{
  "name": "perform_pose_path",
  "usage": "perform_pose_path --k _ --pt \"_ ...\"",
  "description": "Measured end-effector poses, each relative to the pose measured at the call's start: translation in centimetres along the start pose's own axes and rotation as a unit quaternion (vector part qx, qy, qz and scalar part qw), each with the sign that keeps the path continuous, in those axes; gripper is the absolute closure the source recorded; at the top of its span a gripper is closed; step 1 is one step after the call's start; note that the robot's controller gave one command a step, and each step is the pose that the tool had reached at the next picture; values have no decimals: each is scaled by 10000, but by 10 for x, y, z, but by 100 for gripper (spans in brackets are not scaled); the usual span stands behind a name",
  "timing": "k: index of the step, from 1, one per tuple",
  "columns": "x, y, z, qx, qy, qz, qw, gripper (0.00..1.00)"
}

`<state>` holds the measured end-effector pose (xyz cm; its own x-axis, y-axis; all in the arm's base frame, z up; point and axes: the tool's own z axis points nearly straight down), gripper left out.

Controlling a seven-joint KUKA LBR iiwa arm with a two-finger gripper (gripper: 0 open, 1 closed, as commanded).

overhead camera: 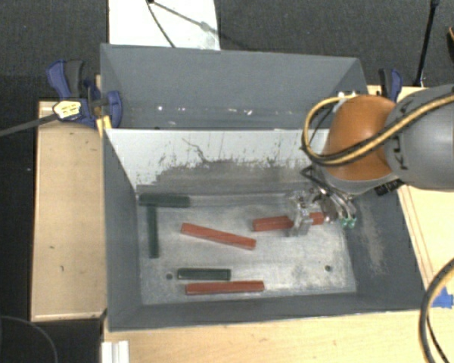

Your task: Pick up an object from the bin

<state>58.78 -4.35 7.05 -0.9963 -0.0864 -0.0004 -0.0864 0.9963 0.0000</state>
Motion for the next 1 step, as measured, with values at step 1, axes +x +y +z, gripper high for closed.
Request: perform_pose_path --k 1 --pt "14 5 -155 9 -55 -31 10000 100"
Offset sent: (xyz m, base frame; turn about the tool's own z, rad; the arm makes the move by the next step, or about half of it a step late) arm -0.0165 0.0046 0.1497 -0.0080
